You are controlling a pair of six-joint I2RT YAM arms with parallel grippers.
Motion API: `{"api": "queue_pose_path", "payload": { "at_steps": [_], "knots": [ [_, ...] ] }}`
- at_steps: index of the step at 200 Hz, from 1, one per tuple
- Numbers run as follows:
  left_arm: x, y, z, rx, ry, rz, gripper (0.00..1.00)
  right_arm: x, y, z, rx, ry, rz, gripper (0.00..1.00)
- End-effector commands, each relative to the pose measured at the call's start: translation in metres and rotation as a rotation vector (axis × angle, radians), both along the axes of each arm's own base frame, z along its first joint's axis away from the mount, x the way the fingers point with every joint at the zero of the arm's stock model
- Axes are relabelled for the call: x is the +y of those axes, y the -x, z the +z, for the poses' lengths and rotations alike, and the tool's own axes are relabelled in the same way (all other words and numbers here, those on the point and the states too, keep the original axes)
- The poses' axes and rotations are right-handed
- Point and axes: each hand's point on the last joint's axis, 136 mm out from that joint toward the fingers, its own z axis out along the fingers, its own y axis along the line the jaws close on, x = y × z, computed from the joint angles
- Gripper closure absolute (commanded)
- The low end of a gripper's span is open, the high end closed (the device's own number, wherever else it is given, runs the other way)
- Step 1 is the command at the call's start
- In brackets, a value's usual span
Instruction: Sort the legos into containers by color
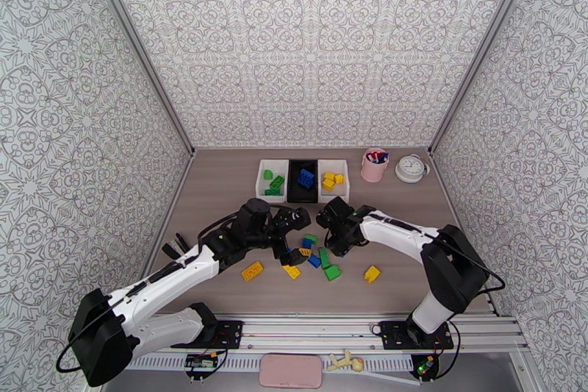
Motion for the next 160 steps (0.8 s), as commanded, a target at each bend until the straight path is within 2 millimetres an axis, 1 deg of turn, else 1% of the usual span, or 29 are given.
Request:
{"api": "queue_pose_path", "payload": {
  "at_steps": [1, 39, 71, 87, 97, 123, 147, 160],
  "knots": [
    [0.008, -0.008, 0.001, -0.019, 0.012, 0.058, 0.00, 0.011, -0.026, 0.033, -0.168, -0.095, -0.059, 0.72],
    [0.016, -0.021, 0.006, -0.048, 0.040, 0.148, 0.00, 0.026, -0.065, 0.072, -0.351, -0.210, -0.126, 0.73],
    [0.020, -0.029, 0.003, -0.055, 0.021, 0.200, 0.00, 0.040, -0.103, 0.105, -0.465, -0.319, -0.175, 0.74],
    [0.022, -0.033, 0.002, -0.052, 0.021, 0.230, 0.00, 0.050, -0.123, 0.117, -0.505, -0.362, -0.183, 0.74],
    [0.027, -0.040, 0.002, -0.059, 0.014, 0.277, 0.01, 0.056, -0.135, 0.119, -0.525, -0.375, -0.185, 0.74],
    [0.029, -0.043, 0.001, -0.067, 0.013, 0.301, 0.01, 0.074, -0.165, 0.121, -0.560, -0.401, -0.171, 0.74],
    [0.031, -0.047, 0.001, -0.068, 0.020, 0.321, 0.01, 0.089, -0.193, 0.121, -0.589, -0.417, -0.172, 0.74],
    [0.032, -0.048, -0.001, -0.066, 0.017, 0.327, 0.01, 0.095, -0.208, 0.116, -0.593, -0.431, -0.182, 0.74]
  ]
}}
